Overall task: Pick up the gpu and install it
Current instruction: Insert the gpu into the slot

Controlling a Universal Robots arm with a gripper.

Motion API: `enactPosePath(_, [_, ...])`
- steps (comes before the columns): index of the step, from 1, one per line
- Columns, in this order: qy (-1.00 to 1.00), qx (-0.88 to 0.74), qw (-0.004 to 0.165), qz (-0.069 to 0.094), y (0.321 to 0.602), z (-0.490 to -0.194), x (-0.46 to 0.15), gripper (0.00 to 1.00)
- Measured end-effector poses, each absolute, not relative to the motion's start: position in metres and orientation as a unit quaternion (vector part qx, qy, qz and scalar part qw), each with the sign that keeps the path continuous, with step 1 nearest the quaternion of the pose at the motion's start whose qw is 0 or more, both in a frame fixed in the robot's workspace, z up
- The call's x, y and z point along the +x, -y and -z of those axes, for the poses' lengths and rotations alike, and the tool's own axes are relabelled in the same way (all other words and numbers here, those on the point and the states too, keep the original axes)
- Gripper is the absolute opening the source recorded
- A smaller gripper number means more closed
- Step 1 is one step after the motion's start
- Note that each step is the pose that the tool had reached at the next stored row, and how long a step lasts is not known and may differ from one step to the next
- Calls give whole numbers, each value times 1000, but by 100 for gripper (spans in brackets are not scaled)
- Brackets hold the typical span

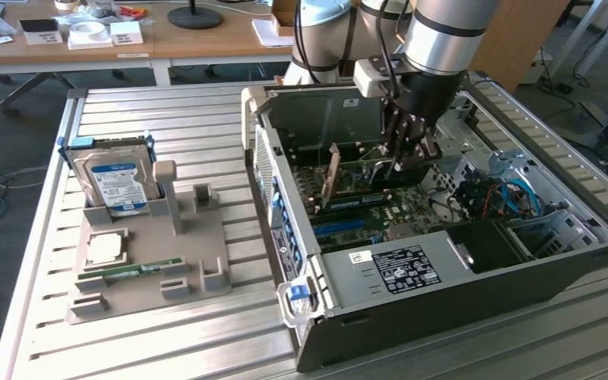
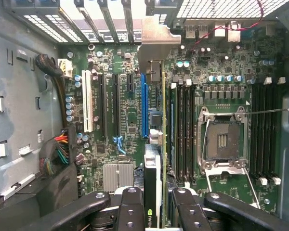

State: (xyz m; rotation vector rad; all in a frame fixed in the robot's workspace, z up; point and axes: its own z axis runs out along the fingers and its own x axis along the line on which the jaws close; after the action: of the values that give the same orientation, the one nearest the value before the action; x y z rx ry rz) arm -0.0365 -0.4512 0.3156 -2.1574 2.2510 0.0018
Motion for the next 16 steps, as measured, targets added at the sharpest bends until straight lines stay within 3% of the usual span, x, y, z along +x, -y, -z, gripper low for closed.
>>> enactPosePath(16, [-722,-692,12,-1,451,-311,-36,27])
